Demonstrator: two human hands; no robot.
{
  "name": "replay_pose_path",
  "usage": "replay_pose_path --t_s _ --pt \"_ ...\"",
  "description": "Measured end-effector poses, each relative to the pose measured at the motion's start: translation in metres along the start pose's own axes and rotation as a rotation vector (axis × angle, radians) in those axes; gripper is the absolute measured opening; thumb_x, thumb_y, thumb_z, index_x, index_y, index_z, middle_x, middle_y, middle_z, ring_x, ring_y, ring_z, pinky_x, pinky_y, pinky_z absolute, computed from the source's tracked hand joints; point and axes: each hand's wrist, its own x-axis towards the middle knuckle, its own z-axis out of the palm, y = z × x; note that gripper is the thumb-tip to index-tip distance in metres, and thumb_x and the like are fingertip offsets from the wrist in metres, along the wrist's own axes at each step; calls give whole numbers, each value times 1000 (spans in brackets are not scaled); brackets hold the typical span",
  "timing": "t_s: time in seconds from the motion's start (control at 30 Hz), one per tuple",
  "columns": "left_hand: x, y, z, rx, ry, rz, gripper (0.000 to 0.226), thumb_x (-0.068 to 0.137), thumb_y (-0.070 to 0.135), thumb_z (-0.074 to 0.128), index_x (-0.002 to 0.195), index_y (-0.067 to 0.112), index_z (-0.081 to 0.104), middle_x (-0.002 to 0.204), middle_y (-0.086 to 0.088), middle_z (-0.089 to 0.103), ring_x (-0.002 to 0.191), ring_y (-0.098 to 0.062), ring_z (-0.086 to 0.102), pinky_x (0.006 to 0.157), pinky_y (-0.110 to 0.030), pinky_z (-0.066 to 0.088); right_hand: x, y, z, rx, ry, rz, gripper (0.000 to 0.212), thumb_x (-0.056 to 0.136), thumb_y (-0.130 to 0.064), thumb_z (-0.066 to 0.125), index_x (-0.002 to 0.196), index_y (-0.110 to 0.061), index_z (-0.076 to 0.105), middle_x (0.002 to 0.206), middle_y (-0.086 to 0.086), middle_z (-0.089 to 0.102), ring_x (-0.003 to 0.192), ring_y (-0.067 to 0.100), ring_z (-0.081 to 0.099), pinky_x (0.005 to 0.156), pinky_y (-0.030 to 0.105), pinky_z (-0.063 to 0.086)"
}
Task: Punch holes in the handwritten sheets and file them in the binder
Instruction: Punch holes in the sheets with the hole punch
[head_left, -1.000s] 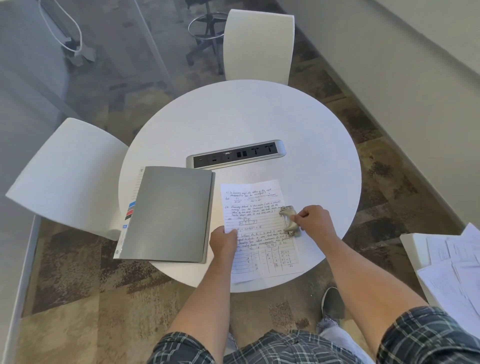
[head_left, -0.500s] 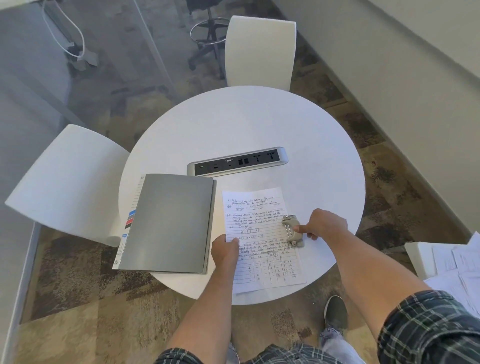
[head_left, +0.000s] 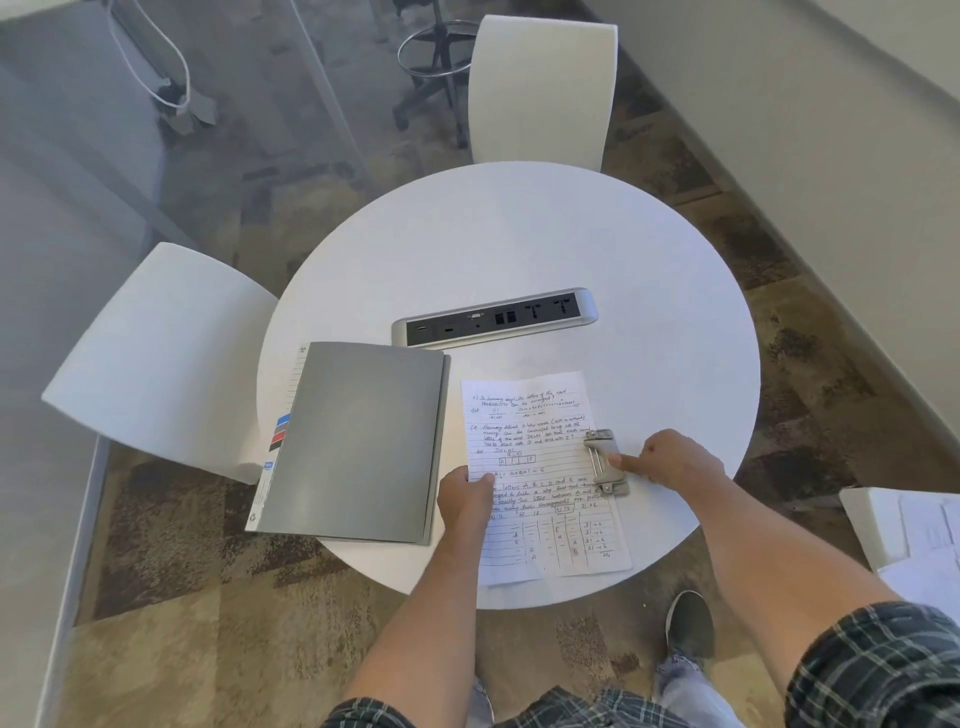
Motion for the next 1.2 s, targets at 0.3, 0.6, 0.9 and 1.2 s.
replay_pose_path --t_s 0.3,0.6,0.9,1.2 --pt "-4 1 0 -4 1 9 18 92 11 65 75 12 59 76 -2 66 62 -16 54 57 -25 43 -23 9 16 158 143 -229 33 92 -56 65 81 -25 66 87 -7 71 69 14 63 62 32 46" --pt "-5 -2 -2 -13 -10 29 15 92 11 64 78 10 61 74 -1 64 61 -16 51 57 -27 42 -27 27 -10 135 256 -80 33 94 -56 62 80 -27 66 75 -8 68 70 15 65 61 33 51" --pt "-5 0 -1 1 -59 3 17 94 6 59 78 11 55 78 -2 60 62 -14 47 55 -24 36 -22 25 -19 23 396 118 35 99 -55 52 91 -23 67 80 -1 69 74 23 67 73 38 58" --pt "-13 14 15 -55 -155 -48 21 86 -3 47 74 14 44 66 1 49 61 -18 37 57 -27 31 -24 27 -14 61 586 90 31 99 -37 60 121 -15 57 114 10 64 93 36 69 77 45 58"
